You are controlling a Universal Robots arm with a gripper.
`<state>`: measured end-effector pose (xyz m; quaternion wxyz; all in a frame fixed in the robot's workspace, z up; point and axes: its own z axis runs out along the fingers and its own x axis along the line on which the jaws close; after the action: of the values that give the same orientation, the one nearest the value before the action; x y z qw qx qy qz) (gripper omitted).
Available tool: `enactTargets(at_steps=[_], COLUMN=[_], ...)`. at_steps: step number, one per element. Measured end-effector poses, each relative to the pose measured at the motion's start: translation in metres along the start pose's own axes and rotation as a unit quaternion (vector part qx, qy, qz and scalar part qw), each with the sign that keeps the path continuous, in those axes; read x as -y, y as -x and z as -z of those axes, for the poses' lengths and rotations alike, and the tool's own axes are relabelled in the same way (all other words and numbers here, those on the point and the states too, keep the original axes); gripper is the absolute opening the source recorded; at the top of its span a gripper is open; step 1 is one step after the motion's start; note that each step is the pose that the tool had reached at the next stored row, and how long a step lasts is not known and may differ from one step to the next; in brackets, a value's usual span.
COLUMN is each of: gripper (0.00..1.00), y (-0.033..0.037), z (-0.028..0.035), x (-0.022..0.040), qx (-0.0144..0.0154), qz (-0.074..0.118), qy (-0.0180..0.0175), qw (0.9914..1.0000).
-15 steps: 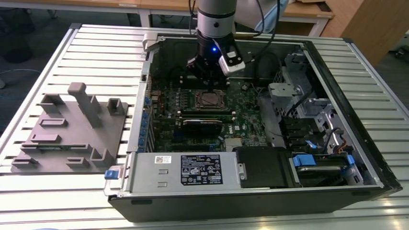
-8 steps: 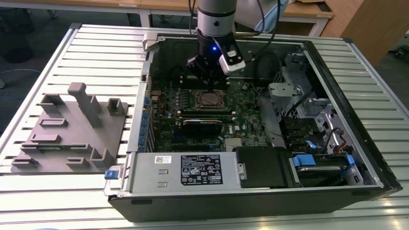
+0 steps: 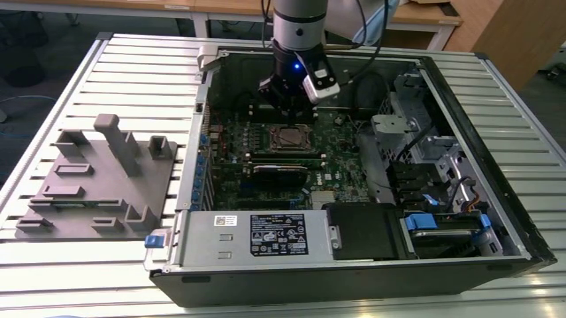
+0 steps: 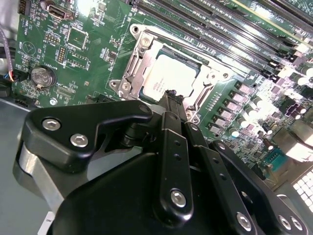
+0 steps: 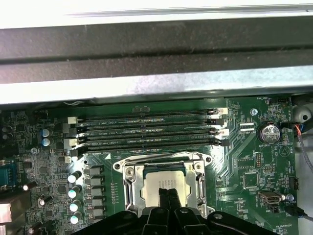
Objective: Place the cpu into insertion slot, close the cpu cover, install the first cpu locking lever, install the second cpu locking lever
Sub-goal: 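Install the second cpu locking lever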
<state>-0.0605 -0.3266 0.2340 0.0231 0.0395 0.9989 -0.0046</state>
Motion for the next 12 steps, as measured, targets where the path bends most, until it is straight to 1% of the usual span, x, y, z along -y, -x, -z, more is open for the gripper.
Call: enactTargets(at_steps=[12], gripper=[0.10], y=[0.0001], z=[0.0015], x=[0.0006], qx=[-0.0001], qz=[0.000], qy=[-0.0002], qw=[1.00000])
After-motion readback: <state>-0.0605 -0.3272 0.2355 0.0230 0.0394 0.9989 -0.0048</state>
